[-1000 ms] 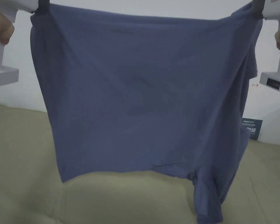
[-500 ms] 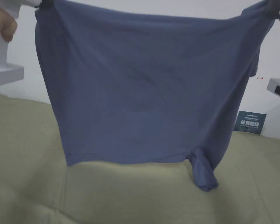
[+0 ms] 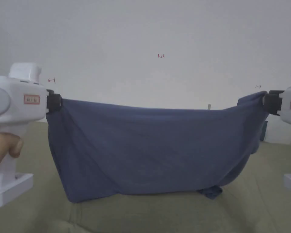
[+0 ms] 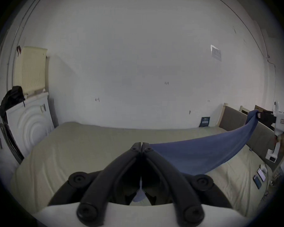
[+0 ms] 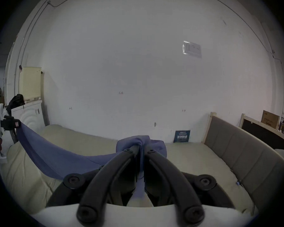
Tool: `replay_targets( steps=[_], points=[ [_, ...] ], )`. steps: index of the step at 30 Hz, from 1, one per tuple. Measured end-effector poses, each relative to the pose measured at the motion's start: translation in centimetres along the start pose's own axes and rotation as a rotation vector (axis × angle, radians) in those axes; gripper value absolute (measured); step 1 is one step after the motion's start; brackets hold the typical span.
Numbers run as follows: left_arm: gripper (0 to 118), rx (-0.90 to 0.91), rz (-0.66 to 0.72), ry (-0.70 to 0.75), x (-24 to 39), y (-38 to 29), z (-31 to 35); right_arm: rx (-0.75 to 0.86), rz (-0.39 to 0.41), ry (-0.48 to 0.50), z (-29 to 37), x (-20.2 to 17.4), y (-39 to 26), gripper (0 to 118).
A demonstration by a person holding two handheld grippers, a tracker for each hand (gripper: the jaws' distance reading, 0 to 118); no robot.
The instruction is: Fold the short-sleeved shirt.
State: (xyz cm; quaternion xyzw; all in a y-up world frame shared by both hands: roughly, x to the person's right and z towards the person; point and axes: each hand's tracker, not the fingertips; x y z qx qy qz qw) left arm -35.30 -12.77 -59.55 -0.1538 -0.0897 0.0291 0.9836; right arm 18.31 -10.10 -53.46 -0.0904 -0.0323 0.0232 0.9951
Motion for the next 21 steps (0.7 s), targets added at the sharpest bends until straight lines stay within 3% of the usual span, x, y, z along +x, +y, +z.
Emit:
replay_targets(
  steps=[10, 14, 21],
  points=[
    [0, -0.065, 0.014, -0.038, 1.7, -8.9, 8.9, -0.077, -0.043, 0.009, 9.4, 1.0, -7.2, 8],
    [0, -0.093, 0.083, -0.06, 1.6, -12.8, 12.2, -0.102, -0.072, 0.005, 13.3, 1.4, -10.9, 8],
    [0, -0.111, 0.027, -0.064, 2.0, -17.8, 16.2, -0.171, -0.104, 0.001, 18.4, 1.9, -17.4, 8]
  ],
)
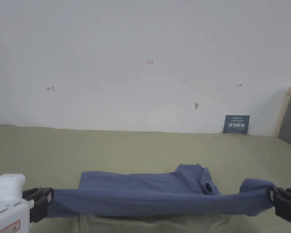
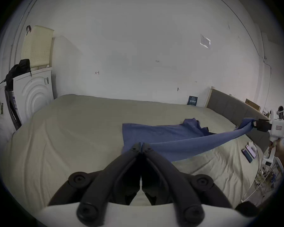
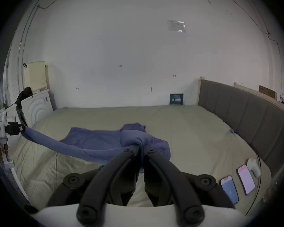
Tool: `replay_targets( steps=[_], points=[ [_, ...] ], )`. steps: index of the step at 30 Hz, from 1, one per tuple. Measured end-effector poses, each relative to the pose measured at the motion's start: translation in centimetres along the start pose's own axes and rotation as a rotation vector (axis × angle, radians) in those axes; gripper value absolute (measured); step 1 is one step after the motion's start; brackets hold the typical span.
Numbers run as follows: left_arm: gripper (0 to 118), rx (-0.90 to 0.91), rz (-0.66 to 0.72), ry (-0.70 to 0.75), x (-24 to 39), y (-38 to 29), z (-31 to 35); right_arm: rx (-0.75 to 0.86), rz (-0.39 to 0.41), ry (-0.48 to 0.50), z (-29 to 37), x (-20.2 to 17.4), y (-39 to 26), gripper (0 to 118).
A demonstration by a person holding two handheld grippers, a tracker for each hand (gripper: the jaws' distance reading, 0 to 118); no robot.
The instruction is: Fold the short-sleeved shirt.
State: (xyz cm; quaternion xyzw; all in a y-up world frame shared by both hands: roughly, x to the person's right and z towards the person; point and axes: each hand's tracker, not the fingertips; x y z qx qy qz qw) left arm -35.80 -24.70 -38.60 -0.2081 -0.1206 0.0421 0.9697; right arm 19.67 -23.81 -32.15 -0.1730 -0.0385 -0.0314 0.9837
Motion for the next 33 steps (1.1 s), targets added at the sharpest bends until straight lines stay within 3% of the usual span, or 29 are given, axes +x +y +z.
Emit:
replay_targets(
  steps=[3, 14, 19, 26, 29, 33],
  points=[
    [0, -0.019, 0.004, -0.005, -0.7, -2.1, 0.2, -0.05, -0.057, 0.0, 0.5, 0.6, -2.6, 8],
    [0, -0.192, 0.028, -0.005, -1.4, -9.9, -0.8, -0.257, -0.142, -0.03, -0.1, 1.9, -11.9, 9],
    [0, -0.256, 0.063, 0.002, -1.8, -12.9, -0.8, -0.318, -0.21, -0.039, -0.2, 2.4, -14.1, 9],
    [0, -0.294, 0.088, 0.002, -1.6, -15.3, 0.0, -0.355, -0.23, -0.043, 0.5, 2.0, -15.2, 9],
    [6, -0.304, 0.099, -0.001, -1.5, -15.3, 0.3, -0.366, -0.21, -0.045, 0.9, 1.8, -15.1, 9],
    [16, -0.325, 0.114, 0.005, -1.5, -15.2, 1.4, -0.424, -0.302, -0.048, 1.7, 2.4, -15.1, 9]
  ],
)
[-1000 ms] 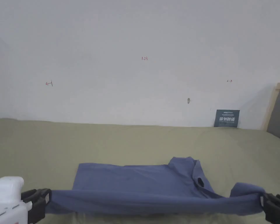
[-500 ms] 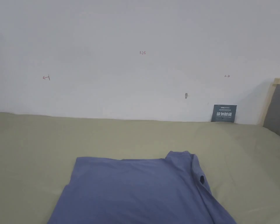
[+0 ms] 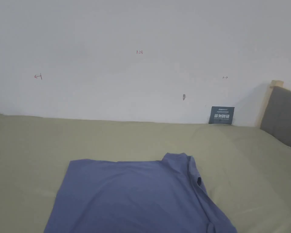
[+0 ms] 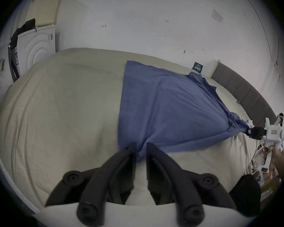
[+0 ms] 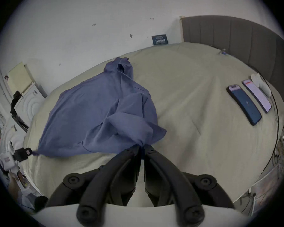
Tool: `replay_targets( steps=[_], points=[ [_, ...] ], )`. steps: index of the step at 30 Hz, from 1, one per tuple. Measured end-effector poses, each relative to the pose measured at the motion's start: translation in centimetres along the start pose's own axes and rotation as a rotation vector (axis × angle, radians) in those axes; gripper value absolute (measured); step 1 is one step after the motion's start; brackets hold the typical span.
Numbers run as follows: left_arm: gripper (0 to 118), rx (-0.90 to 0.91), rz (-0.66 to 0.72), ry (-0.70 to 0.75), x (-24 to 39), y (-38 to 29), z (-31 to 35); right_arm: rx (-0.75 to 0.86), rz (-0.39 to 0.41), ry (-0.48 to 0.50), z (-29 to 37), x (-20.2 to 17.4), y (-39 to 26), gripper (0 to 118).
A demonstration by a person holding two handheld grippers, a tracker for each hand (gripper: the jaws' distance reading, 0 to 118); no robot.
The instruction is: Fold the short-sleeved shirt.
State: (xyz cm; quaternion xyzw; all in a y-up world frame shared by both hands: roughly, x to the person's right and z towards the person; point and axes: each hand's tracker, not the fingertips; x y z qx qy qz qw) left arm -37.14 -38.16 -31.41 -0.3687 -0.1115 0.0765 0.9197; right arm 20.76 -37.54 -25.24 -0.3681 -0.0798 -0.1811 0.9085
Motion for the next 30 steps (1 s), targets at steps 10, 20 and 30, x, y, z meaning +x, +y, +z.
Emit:
replay_targets(
  steps=[10, 20, 30],
  points=[
    [72, 0.069, 0.05, -0.027, 0.9, 1.6, 5.2, 0.09, 0.129, -0.074, 4.9, -0.5, 0.5, 72],
    [1, 0.117, 0.049, -0.01, 5.3, 2.3, 5.8, 0.157, 0.226, 0.022, 6.2, -5.2, 1.0, 16],
    [0, -0.022, 0.034, 0.018, 2.2, 0.5, 3.7, 0.102, 0.253, -0.03, 4.2, -4.0, 0.1, 7]
  ],
)
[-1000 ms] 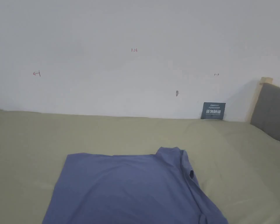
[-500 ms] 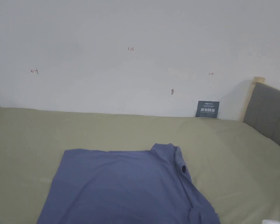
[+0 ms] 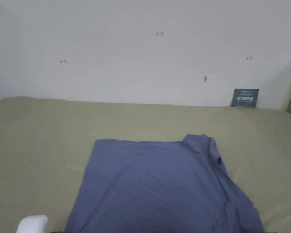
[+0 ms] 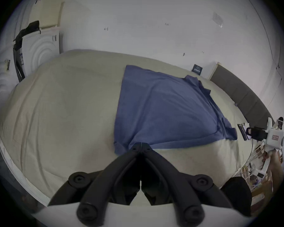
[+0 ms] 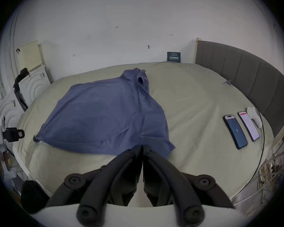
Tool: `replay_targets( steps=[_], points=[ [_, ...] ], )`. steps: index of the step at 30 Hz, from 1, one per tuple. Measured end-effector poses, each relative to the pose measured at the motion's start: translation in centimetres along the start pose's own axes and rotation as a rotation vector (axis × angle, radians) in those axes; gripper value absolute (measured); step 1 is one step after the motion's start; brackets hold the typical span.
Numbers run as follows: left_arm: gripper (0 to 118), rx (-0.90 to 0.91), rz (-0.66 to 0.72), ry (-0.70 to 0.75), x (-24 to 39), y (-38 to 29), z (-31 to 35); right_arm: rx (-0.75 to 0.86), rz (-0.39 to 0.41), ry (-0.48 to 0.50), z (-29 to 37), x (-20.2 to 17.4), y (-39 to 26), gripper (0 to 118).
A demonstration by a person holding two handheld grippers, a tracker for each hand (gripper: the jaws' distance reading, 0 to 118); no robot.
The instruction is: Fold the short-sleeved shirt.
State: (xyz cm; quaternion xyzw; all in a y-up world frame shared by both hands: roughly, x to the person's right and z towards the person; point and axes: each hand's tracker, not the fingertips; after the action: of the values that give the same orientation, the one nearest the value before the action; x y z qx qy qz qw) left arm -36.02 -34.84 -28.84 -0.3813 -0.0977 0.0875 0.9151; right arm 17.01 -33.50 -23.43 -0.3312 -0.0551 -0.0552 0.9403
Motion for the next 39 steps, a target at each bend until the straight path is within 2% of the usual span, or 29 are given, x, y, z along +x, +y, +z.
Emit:
replay_targets(
  steps=[1, 2, 3, 4, 5, 7, 10, 12, 15, 16, 17, 18, 19, 20, 21, 22, 23, 25, 29, 30, 32, 39],
  points=[
    [1, -0.009, 0.009, 0.011, -0.4, -0.1, -0.6, -0.009, -0.011, -0.006, -0.3, 0.4, 0.1, 7],
    [15, -0.01, 0.018, 0.037, -0.9, -0.2, -1.1, -0.015, -0.02, -0.013, -0.5, 0.8, 0.1, 7],
    [46, -0.01, 0.023, 0.042, -1.3, -0.3, -1.6, -0.019, -0.027, -0.023, -0.6, 1.2, 0.0, 7],
    [94, -0.024, 0.039, 0.034, -1.9, -0.4, -2.2, -0.019, -0.032, -0.033, -0.7, 1.6, 0.0, 7],
    [108, -0.033, 0.055, 0.013, -2.2, -0.6, -2.6, -0.021, -0.036, -0.039, -0.9, 1.9, 0.0, 7],
    [106, -0.021, 0.049, -0.029, -2.3, -0.7, -3.2, -0.027, -0.046, -0.044, -1.2, 2.5, 0.1, 7],
    [106, -0.065, -0.059, 0.01, -1.5, -0.6, -5.4, -0.044, -0.056, -0.055, -1.9, 2.7, 0.3, 7],
    [98, -0.084, -0.096, 0.049, -1.2, -0.5, -6.9, -0.053, -0.061, -0.053, -2.5, 2.7, 0.3, 7],
    [50, -0.114, -0.072, 0.062, -1.3, -0.2, -8.7, -0.065, -0.06, -0.048, -3.5, 2.7, 0.3, 7],
    [36, -0.098, -0.072, 0.105, -1.3, -0.1, -8.9, -0.07, -0.05, -0.046, -3.8, 2.6, 0.3, 7],
    [17, -0.075, -0.074, 0.108, -1.2, -0.1, -8.6, -0.07, -0.04, -0.045, -4.0, 2.7, 0.3, 7],
    [8, -0.057, -0.065, 0.048, -1.1, 0.1, -8.3, -0.068, -0.025, -0.041, -4.3, 2.8, 0.3, 7],
    [8, -0.069, -0.056, -0.023, -1.2, 0.3, -8.2, -0.071, -0.013, -0.03, -4.7, 2.8, 0.4, 15],
    [8, -0.068, -0.061, 0.027, -0.9, 0.4, -8.1, -0.077, -0.003, -0.026, -5.1, 2.9, 0.4, 35],
    [8, -0.07, -0.07, 0.038, -0.7, 0.5, -8.2, -0.08, 0.011, -0.032, -5.4, 2.9, 0.4, 63],
    [8, -0.068, -0.081, 0.034, -0.7, 0.5, -8.1, -0.09, 0.017, -0.03, -5.9, 2.9, 0.2, 94],
    [8, -0.065, -0.08, 0.032, -0.8, 0.5, -8.1, -0.109, 0.018, -0.02, -6.4, 3.0, 0.2, 104],
    [8, -0.061, -0.04, 0.017, -1.3, 0.6, -8.0, -0.126, 0.006, 0.022, -7.2, 3.2, 0.1, 101],
    [8, -0.056, -0.024, 0.011, -1.6, 0.2, -7.8, -0.189, 0.033, -0.007, -9.0, 2.9, -0.4, 99],
    [8, -0.055, -0.023, 0.009, -1.6, 0.2, -7.8, -0.192, 0.044, 0.005, -9.0, 2.9, -0.5, 89],
    [8, -0.052, -0.017, 0.004, -1.7, 0.1, -7.6, -0.145, 0.106, -0.019, -8.8, 2.6, -1.1, 18],
    [8, -0.004, 0.011, -0.014, -1.6, 1.0, -6.8, -0.027, 0.035, 0.007, -7.2, 2.1, -0.3, 13]
  ],
)
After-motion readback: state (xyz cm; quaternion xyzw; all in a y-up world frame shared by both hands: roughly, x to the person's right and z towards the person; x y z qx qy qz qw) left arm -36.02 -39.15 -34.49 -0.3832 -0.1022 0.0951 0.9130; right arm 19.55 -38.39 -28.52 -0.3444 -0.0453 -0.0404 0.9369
